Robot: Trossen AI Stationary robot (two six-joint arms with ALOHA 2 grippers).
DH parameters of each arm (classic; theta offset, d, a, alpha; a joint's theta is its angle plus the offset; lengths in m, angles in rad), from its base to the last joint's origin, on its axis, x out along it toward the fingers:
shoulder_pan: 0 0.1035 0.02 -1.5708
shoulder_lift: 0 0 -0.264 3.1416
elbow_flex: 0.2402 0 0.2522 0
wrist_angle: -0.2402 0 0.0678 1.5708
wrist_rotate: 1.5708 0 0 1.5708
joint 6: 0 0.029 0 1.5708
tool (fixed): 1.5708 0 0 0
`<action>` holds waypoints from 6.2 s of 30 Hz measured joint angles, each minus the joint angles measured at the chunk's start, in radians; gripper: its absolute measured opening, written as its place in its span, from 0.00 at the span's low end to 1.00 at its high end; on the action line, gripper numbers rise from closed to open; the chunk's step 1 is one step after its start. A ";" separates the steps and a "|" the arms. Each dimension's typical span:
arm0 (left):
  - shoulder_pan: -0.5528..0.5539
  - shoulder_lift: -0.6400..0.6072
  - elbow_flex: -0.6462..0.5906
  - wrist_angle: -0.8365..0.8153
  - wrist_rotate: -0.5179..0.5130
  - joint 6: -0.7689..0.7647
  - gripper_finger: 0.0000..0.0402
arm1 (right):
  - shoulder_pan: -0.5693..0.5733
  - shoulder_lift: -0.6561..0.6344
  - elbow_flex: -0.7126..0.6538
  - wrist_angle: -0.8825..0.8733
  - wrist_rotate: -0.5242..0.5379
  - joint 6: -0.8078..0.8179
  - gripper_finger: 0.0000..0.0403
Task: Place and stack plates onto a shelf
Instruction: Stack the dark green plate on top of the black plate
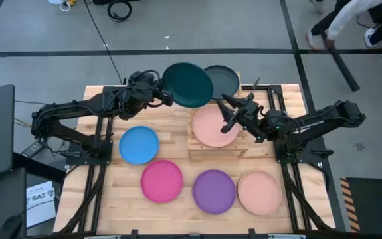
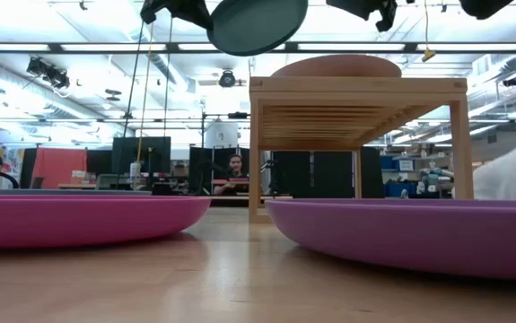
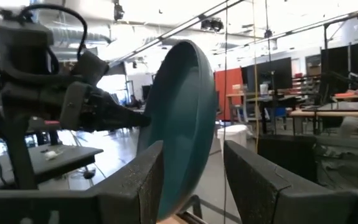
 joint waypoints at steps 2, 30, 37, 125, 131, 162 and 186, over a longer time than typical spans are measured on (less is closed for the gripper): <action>0.000 0.000 0.000 0.000 -0.002 0.000 0.03 | -0.002 0.025 0.000 0.035 0.000 -0.013 0.43; -0.048 0.001 0.000 0.014 0.000 -0.002 0.03 | -0.086 0.200 0.091 0.224 0.000 -0.030 0.43; -0.048 0.001 0.000 0.013 0.000 -0.002 0.04 | -0.086 0.200 0.117 0.221 0.008 -0.031 0.35; -0.048 -0.001 0.000 0.008 0.336 0.101 0.39 | -0.691 -0.149 0.379 -1.080 -0.352 0.418 0.04; -0.048 -0.001 0.000 0.007 0.336 0.101 0.39 | -0.835 -0.030 0.573 -1.263 -0.581 0.443 0.04; -0.048 -0.001 0.000 -0.050 0.336 0.101 0.39 | -1.060 0.252 0.647 -1.463 -0.953 0.461 0.05; -0.048 -0.001 0.000 -0.050 0.336 0.101 0.39 | -1.062 0.265 0.647 -1.467 -0.951 0.461 0.16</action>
